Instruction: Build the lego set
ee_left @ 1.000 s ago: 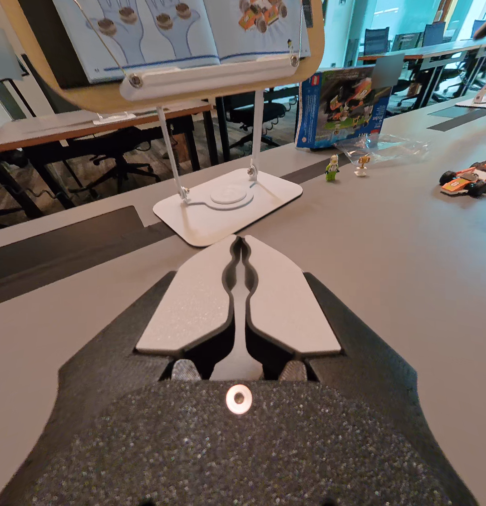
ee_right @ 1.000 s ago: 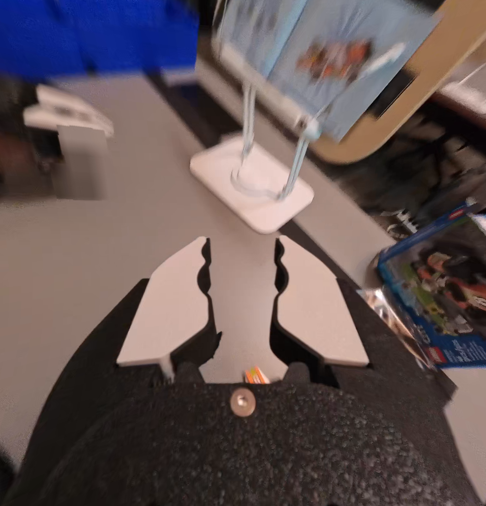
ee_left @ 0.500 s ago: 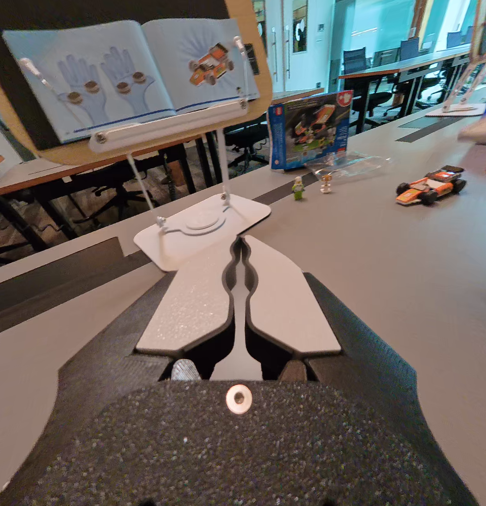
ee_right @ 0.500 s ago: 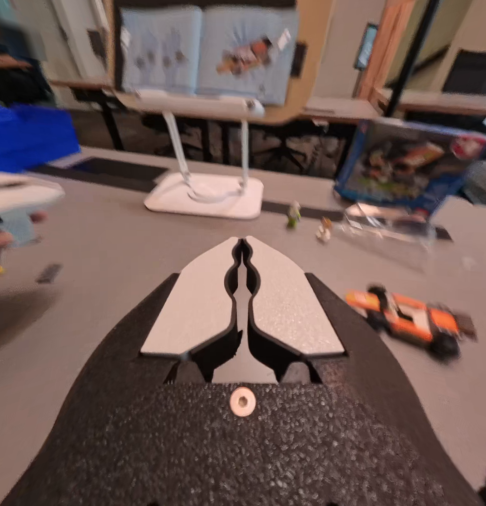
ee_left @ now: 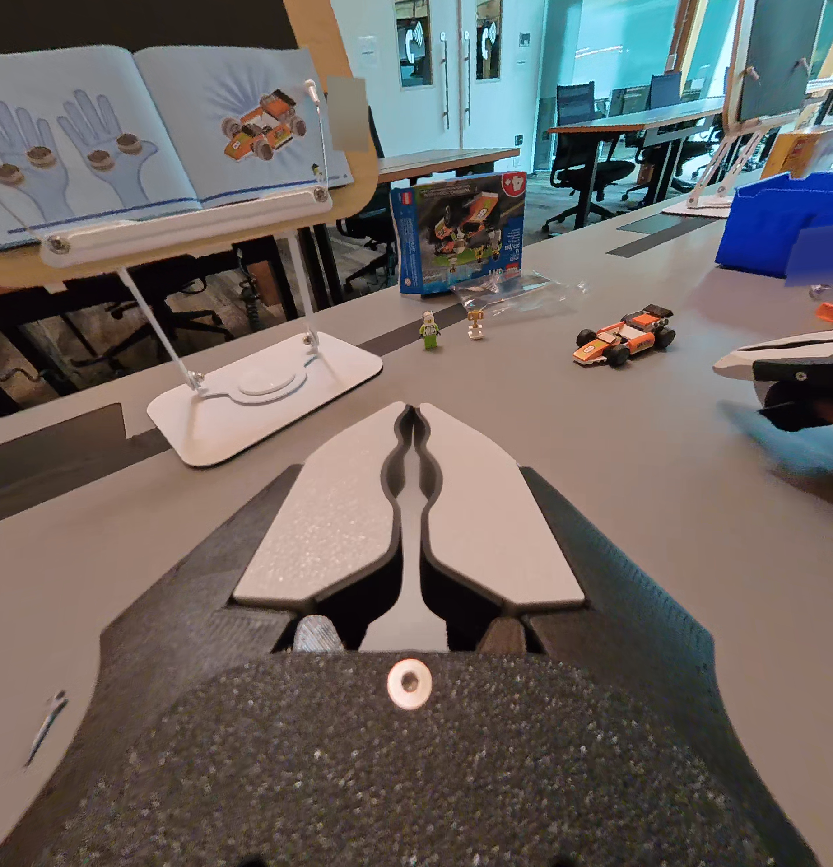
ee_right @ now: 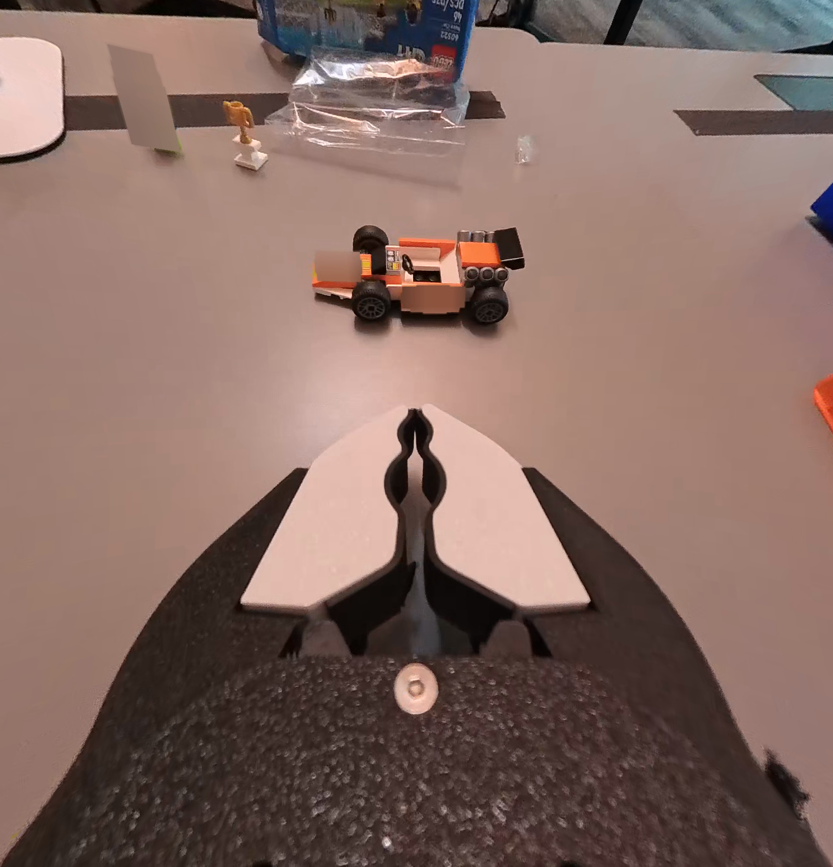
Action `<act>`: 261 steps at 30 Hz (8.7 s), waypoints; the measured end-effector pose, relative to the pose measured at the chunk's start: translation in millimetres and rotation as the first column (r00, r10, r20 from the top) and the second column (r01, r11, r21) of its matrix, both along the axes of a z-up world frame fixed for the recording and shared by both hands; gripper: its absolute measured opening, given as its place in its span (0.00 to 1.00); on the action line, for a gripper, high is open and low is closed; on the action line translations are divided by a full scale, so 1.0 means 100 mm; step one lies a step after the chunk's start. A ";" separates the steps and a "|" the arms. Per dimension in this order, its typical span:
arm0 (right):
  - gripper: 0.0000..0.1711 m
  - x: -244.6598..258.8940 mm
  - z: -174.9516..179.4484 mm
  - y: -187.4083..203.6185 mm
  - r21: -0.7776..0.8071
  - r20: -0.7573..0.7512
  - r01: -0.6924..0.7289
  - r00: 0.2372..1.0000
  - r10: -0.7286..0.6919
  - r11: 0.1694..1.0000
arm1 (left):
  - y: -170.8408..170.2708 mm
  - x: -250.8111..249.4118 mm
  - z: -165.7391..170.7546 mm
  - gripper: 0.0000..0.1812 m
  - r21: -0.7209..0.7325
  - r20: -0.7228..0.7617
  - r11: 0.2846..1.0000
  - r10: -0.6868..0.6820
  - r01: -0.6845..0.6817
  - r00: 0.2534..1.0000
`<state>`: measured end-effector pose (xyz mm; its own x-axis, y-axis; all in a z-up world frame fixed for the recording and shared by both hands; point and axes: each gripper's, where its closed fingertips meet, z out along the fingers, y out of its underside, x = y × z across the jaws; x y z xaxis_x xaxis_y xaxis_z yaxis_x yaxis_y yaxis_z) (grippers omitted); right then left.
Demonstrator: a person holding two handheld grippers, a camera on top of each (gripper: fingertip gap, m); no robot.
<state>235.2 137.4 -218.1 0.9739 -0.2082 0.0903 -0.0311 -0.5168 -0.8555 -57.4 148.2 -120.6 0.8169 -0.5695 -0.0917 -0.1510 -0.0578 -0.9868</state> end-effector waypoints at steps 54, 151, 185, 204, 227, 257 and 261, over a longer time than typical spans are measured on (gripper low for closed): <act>0.00 -2.23 2.19 1.42 0.455 0.185 -0.508 0.857 0.481 0.731 | 0.18 -0.70 -0.26 0.00 0.037 -0.025 0.980 0.196 -0.195 0.980; 0.21 -2.17 2.08 3.17 0.353 0.442 -0.598 0.785 0.435 0.720 | 2.79 -0.04 0.69 0.03 0.017 -0.239 0.999 0.045 -0.042 0.970; 0.19 -2.03 2.22 3.35 0.385 0.389 -0.588 0.802 0.453 0.711 | 2.78 -0.04 0.66 0.00 0.094 -0.239 0.995 0.059 -0.037 0.969; 0.22 -1.92 2.29 3.34 0.392 0.422 -0.573 0.807 0.412 0.720 | 2.77 -0.03 0.67 0.00 0.101 -0.230 0.994 0.066 -0.043 0.971; 0.09 -1.92 2.30 3.26 0.402 0.593 -0.619 0.737 0.324 0.674 | 2.77 -0.02 0.66 0.00 0.108 -0.226 0.994 0.058 -0.034 0.972; 0.04 -2.06 2.20 2.81 0.458 0.792 -0.716 0.598 0.124 0.526 | 2.56 0.77 1.18 0.13 -0.203 0.406 0.886 -0.311 0.416 0.859; 0.04 -2.08 2.16 2.80 0.448 0.803 -0.730 0.583 0.128 0.517 | 2.59 0.83 1.19 0.09 -0.259 0.505 0.847 -0.292 0.465 0.812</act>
<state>27.0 417.2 -2.4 0.6871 -0.0598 0.7241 0.6651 0.4530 -0.5937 25.8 407.4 -2.0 0.4311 -0.7611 0.4847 0.1980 -0.4443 -0.8737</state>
